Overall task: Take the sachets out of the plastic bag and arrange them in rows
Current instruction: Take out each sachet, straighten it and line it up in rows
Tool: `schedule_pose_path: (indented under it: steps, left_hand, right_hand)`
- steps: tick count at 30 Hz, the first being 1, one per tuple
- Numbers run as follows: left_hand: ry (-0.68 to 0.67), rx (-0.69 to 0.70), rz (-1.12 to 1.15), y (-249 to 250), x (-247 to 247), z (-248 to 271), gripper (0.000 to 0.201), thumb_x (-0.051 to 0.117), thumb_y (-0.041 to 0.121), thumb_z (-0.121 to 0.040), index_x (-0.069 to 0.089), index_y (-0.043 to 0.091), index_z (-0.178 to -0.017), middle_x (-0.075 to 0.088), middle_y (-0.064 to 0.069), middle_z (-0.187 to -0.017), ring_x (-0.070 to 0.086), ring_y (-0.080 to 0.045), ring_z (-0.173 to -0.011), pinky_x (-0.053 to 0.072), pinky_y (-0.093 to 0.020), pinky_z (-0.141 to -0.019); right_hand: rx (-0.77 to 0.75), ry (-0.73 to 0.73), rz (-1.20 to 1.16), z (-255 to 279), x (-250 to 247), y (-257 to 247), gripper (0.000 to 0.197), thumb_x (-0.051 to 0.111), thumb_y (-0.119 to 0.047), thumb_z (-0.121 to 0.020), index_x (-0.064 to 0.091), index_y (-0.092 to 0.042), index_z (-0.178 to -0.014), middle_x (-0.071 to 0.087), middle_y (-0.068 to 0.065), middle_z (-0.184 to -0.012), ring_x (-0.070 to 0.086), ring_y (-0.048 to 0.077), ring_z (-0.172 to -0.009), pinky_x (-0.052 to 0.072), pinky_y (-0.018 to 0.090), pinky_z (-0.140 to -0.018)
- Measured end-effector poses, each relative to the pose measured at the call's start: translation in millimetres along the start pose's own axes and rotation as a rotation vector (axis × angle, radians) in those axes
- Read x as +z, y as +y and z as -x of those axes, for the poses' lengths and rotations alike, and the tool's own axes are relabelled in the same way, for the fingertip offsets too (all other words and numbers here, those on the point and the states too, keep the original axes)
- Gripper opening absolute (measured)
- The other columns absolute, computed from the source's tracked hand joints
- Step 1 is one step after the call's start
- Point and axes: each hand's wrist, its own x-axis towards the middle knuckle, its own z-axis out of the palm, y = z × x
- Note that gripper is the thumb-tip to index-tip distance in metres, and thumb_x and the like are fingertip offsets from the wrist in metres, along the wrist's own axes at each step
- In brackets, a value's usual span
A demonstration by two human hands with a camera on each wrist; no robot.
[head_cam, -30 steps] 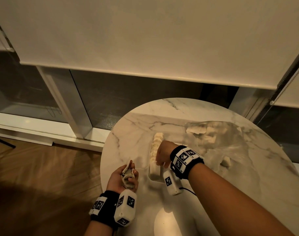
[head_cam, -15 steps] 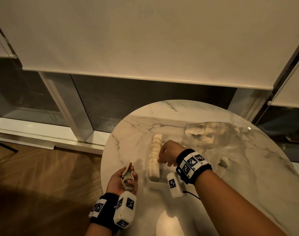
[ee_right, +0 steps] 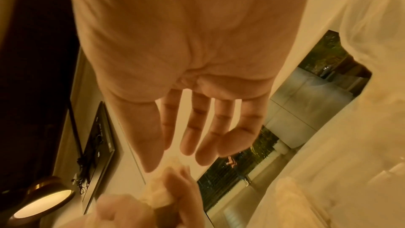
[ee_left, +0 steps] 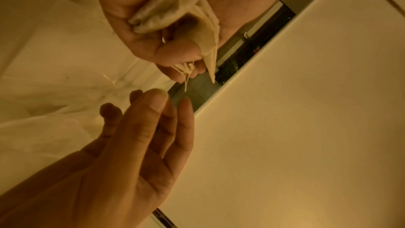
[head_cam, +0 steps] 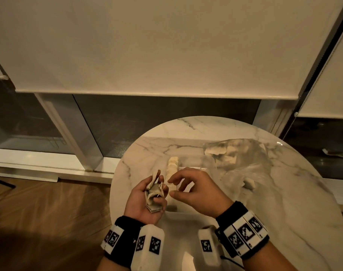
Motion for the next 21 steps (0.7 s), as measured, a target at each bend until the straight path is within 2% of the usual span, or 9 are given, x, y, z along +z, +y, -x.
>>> schedule_pose_path:
  steps: [4, 8, 13, 17, 21]
  left_hand:
    - [-0.013, -0.024, -0.099, -11, 16, 2, 0.033, 0.055, 0.032, -0.085, 0.079, 0.01, -0.08, 0.068, -0.003, -0.078, 0.061, -0.013, -0.054, 0.037, -0.016, -0.032]
    - [-0.016, -0.049, -0.139, -20, 25, 5, 0.035, 0.054, 0.034, -0.087, 0.079, 0.011, -0.079, 0.062, -0.009, -0.074, 0.055, -0.013, -0.044, 0.037, -0.016, -0.032]
    - [-0.025, -0.062, -0.122, -24, 29, 9, 0.033, 0.055, 0.033, -0.087, 0.079, 0.011, -0.083, 0.062, -0.005, -0.082, 0.062, -0.013, -0.06, 0.037, -0.017, -0.032]
    - [-0.024, -0.078, -0.119, -24, 30, 11, 0.03, 0.057, 0.032, -0.088, 0.079, 0.012, -0.086, 0.064, -0.002, -0.089, 0.062, -0.011, -0.069, 0.038, -0.017, -0.032]
    - [-0.038, -0.1, -0.121, -23, 29, 10, 0.032, 0.055, 0.033, -0.088, 0.08, 0.013, -0.088, 0.069, -0.001, -0.088, 0.062, -0.009, -0.062, 0.04, -0.016, -0.034]
  right_hand:
    - [-0.087, 0.059, 0.023, 7, -9, -3, 0.026, 0.083, -0.024, -0.079, 0.072, -0.04, -0.096, 0.063, -0.012, -0.097, 0.061, 0.011, -0.084, 0.043, 0.012, -0.064]
    - [-0.117, 0.029, 0.177, 11, -15, -2, 0.027, 0.08, -0.034, -0.08, 0.073, -0.036, -0.105, 0.06, -0.016, -0.099, 0.058, 0.01, -0.09, 0.043, 0.013, -0.068]
    - [-0.166, -0.005, 0.291, 15, -17, -1, 0.033, 0.068, -0.018, -0.081, 0.071, -0.037, -0.107, 0.052, -0.019, -0.104, 0.051, 0.001, -0.097, 0.042, 0.011, -0.074]
    - [-0.213, 0.034, 0.389, 16, -18, 1, 0.024, 0.068, -0.027, -0.089, 0.07, -0.039, -0.109, 0.048, -0.019, -0.104, 0.049, 0.001, -0.098, 0.049, 0.023, -0.074]
    - [-0.234, 0.03, 0.439, 15, -18, 2, 0.025, 0.065, -0.029, -0.09, 0.068, -0.042, -0.111, 0.048, -0.018, -0.106, 0.05, 0.003, -0.099, 0.051, 0.029, -0.077]
